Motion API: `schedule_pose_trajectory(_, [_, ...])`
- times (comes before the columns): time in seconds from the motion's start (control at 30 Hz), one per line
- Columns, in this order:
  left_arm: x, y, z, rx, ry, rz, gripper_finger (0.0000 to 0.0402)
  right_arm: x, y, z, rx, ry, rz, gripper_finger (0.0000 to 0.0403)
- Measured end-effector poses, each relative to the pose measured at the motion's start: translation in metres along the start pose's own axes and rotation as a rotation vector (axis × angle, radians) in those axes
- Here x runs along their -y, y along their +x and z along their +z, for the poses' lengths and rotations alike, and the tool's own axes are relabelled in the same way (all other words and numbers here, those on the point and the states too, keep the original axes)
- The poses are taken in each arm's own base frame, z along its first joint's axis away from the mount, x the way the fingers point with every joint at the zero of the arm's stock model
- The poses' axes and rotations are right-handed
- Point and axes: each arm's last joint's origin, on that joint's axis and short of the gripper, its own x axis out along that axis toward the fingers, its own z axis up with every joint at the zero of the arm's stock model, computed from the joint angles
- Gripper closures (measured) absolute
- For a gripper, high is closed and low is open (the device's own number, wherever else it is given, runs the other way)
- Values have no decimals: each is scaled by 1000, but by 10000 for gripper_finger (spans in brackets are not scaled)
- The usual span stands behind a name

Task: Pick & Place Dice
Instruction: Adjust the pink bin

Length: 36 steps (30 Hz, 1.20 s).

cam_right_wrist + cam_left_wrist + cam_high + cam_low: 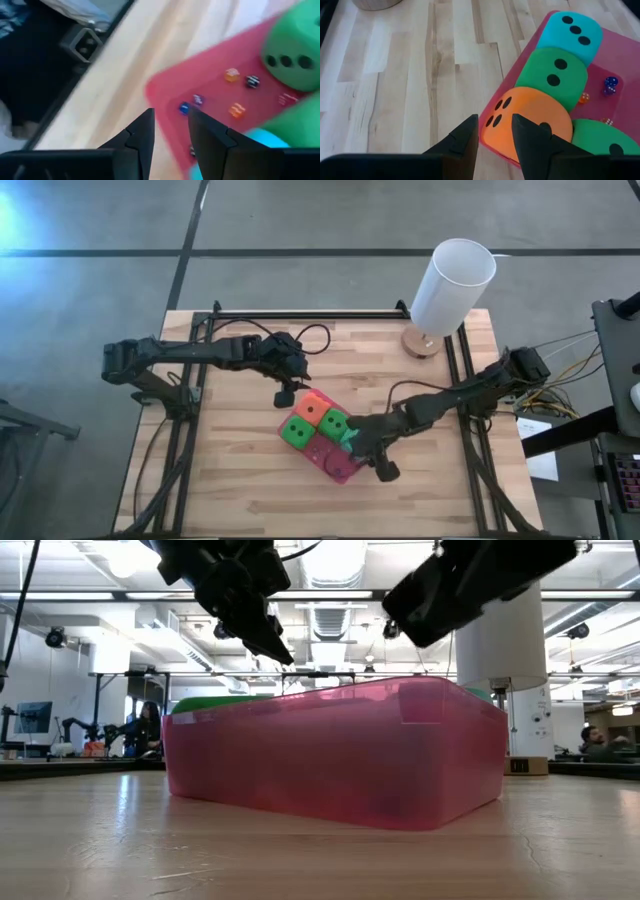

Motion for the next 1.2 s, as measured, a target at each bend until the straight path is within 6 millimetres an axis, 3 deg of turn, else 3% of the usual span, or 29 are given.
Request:
schedule_pose_trajectory(0.13, [0,0,0,0,0,0,280,-7,6,0,9,-17,27,296])
schedule_pose_trajectory(0.4, [0,0,0,3,0,1,279,-1,29,-12,-60,30,-40,314])
schedule_pose_trajectory(0.83, [2,-3,0,-3,2,-4,281,8,22,-18,-131,92,-188,345])
schedule_pose_trajectory(1.2, [14,-58,-1,28,7,4,281,40,10,-24,-202,100,-255,351])
